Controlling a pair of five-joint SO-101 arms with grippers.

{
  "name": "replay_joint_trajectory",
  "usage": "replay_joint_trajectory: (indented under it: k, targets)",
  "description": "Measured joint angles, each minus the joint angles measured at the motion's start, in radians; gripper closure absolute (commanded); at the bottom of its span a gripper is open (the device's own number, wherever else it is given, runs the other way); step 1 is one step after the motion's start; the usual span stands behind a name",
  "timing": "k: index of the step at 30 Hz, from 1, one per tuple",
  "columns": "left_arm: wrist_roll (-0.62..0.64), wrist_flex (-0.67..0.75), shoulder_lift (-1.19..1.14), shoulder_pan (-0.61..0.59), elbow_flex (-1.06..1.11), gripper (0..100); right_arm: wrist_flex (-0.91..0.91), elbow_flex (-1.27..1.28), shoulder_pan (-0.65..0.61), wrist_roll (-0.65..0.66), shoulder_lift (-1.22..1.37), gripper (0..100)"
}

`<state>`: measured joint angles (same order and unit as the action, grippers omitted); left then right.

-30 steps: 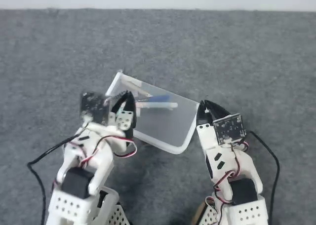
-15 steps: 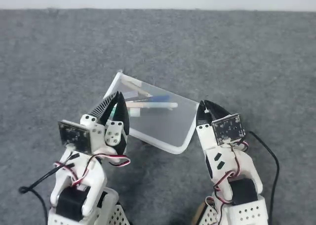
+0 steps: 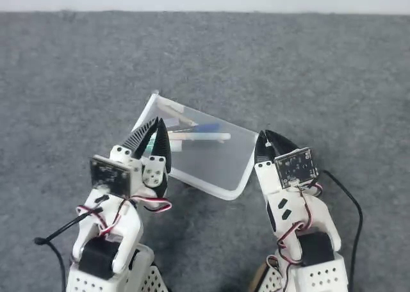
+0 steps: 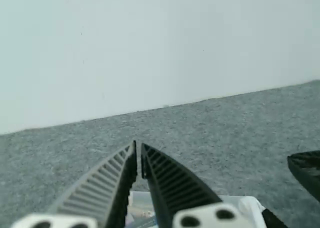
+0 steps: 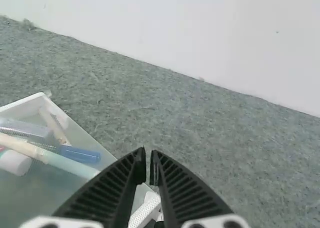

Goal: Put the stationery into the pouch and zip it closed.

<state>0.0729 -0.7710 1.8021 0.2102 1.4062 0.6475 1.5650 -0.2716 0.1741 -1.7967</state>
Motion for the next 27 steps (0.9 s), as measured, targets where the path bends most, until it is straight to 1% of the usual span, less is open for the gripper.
replay_joint_trajectory:
  k: [3, 5, 14, 19, 23, 27]
  targets:
    - [-0.054, 0.018, 0.000, -0.015, 0.037, 99, 0.000, 0.009, 0.000, 0.000, -0.002, 98.8]
    - [-0.068, 0.020, 0.000, -0.037, 0.063, 99, 0.000, 0.025, 0.000, 0.000, -0.002, 98.8]
    - [-0.080, 0.020, 0.000, -0.124, 0.192, 99, 0.002, 0.097, 0.000, 0.002, -0.002, 98.9]
    - [-0.080, 0.020, 0.000, -0.164, 0.279, 99, 0.095, 0.098, 0.000, 0.002, 0.000, 98.9]
    - [-0.080, 0.018, 0.000, -0.172, 0.295, 99, 0.160, 0.098, 0.000, 0.002, 0.000, 99.1]
    - [-0.080, -0.048, 0.000, -0.172, 0.295, 99, 0.206, 0.098, 0.000, 0.002, 0.000, 99.1]
